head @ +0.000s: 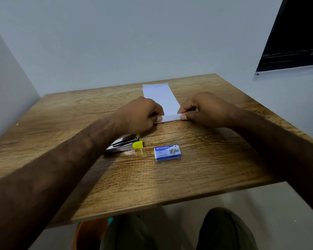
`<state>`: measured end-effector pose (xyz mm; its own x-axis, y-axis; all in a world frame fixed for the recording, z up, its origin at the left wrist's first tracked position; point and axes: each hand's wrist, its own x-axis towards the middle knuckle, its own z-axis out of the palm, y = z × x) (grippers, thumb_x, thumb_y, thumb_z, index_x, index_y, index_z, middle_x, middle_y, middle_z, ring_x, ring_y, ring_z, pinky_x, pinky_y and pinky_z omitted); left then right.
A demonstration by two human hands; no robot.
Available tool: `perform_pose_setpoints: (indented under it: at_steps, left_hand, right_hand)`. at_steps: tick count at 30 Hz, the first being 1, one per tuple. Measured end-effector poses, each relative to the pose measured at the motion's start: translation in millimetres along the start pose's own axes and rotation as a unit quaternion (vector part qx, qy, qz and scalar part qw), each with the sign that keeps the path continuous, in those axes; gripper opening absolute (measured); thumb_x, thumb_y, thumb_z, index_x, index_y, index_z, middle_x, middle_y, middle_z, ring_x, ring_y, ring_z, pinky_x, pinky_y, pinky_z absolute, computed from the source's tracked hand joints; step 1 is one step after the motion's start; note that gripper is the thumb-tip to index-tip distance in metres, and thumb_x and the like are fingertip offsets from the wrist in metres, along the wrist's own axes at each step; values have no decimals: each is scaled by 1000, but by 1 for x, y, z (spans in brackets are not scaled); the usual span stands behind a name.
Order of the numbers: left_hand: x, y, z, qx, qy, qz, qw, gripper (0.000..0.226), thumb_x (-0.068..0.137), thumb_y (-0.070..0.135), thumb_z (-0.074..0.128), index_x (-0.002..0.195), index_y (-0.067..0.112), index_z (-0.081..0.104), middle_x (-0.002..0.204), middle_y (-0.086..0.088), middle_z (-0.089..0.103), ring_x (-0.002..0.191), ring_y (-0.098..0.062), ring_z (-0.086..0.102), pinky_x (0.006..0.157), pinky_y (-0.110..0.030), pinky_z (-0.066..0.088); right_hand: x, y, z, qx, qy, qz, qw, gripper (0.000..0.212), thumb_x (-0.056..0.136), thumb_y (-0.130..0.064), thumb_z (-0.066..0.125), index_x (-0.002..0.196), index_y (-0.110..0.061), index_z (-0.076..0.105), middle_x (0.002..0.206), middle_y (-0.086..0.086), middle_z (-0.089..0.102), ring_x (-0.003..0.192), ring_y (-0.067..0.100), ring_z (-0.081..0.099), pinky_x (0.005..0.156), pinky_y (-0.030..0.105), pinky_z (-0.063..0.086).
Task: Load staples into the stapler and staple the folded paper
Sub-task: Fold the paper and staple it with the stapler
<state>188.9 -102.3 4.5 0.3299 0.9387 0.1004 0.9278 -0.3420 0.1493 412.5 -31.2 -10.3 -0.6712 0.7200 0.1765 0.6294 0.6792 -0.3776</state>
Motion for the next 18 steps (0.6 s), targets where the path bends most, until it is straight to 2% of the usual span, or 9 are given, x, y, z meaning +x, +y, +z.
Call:
perform_pose_setpoints:
  at_steps: [2, 6, 9, 12, 15, 18]
  left_hand:
    - [2, -2, 2, -41, 5, -17, 999, 20, 100, 20, 56, 108, 13, 73, 101, -3, 73, 96, -21, 62, 85, -36, 50]
    - [8, -6, 6, -103, 10, -43, 994, 18, 100, 18, 56, 104, 17, 73, 84, 11, 64, 83, -10, 57, 75, -25, 38]
    - [11, -9, 6, -125, 9, -53, 991, 13, 98, 19, 59, 93, 25, 69, 74, 21, 59, 72, 1, 54, 65, -19, 37]
    - [13, -11, 7, -142, 11, -57, 988, 12, 97, 19, 61, 90, 27, 68, 74, 21, 61, 71, 3, 54, 65, -16, 38]
    - [15, -11, 7, -138, 13, -62, 988, 10, 95, 19, 62, 96, 24, 71, 75, 18, 61, 70, 2, 54, 64, -17, 39]
    - [17, -10, 7, -134, 13, -65, 989, 9, 94, 18, 63, 93, 23, 71, 72, 18, 60, 67, 2, 54, 62, -17, 39]
  right_hand:
    - [2, 0, 0, 5, 8, 8, 1000, 16, 90, -22, 72, 104, -27, 80, 97, -10, 78, 91, 9, 67, 70, 20, 43]
    - [3, 0, -2, 24, 15, 22, 999, 18, 90, -20, 73, 106, -25, 79, 94, -3, 77, 91, 14, 68, 80, 30, 51]
    - [4, 2, -2, 54, 11, 39, 998, 21, 92, -18, 70, 111, -24, 80, 104, -7, 79, 95, 6, 67, 77, 16, 46]
    - [5, 3, -1, 72, 12, 56, 996, 23, 93, -17, 70, 112, -24, 80, 107, -9, 79, 98, 4, 67, 78, 17, 44]
    - [7, 1, -2, 84, 11, 64, 994, 22, 92, -17, 71, 112, -23, 80, 98, -13, 78, 92, 1, 68, 80, 19, 48]
    - [11, 0, -2, 92, 14, 70, 993, 19, 90, -16, 74, 107, -23, 82, 96, -11, 79, 90, 1, 69, 87, 26, 54]
